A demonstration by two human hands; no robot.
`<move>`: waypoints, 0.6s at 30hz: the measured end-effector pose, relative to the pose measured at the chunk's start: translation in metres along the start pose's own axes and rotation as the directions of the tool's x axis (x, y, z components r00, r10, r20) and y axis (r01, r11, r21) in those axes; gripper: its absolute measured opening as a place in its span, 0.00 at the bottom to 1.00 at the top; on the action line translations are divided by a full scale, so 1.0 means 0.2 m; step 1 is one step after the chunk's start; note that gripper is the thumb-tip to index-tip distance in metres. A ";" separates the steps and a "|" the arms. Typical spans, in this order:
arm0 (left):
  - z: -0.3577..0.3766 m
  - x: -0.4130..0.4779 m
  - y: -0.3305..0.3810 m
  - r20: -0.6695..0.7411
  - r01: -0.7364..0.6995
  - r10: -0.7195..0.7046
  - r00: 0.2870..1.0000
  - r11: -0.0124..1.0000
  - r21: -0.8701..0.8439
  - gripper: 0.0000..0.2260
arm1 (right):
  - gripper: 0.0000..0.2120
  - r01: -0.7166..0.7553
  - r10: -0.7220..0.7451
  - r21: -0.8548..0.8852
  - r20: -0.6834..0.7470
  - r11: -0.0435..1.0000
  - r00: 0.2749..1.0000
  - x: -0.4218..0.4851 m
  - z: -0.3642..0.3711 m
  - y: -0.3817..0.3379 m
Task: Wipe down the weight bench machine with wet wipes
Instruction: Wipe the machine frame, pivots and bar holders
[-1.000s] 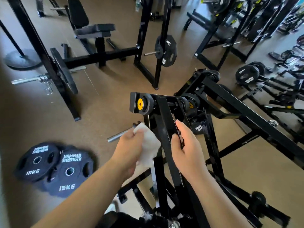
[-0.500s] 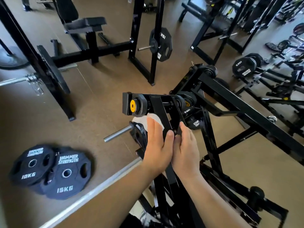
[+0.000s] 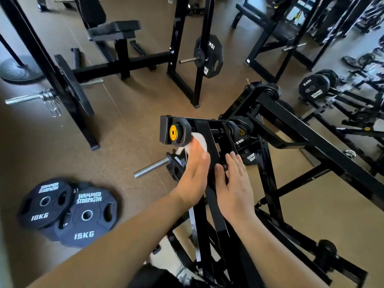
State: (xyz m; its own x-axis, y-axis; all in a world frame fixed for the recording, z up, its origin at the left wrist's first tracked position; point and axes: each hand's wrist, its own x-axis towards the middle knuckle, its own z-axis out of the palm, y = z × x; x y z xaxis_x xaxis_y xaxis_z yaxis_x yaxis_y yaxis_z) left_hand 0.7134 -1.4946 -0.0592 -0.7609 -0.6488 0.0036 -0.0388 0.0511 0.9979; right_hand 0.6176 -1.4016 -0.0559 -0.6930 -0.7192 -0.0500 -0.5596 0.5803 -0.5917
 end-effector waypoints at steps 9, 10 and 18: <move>0.20 -0.37 0.00 -0.087 0.048 -0.064 0.994 0.983 -0.175 0.25 | 0.31 -0.005 0.004 -0.019 -0.028 1.000 1.000 0.01 0.00 0.01; 0.14 -0.37 0.02 -0.125 0.096 -0.126 0.984 0.970 -0.222 0.24 | 0.31 -0.009 0.009 -0.006 -0.024 1.000 1.000 0.01 0.00 0.00; -0.36 -0.19 0.18 -0.460 0.238 -0.353 0.815 0.927 -0.291 0.17 | 0.33 -0.089 0.089 -0.083 0.001 0.993 0.996 0.14 -0.06 -0.24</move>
State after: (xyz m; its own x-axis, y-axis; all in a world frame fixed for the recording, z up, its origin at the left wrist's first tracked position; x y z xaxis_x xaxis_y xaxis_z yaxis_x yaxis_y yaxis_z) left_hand 0.7879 -1.5228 -0.0194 -0.3085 -0.8957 -0.3203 -0.0281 -0.3280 0.9443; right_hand 0.6194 -1.4456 -0.0193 -0.7397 -0.6650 -0.1032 -0.5317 0.6716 -0.5159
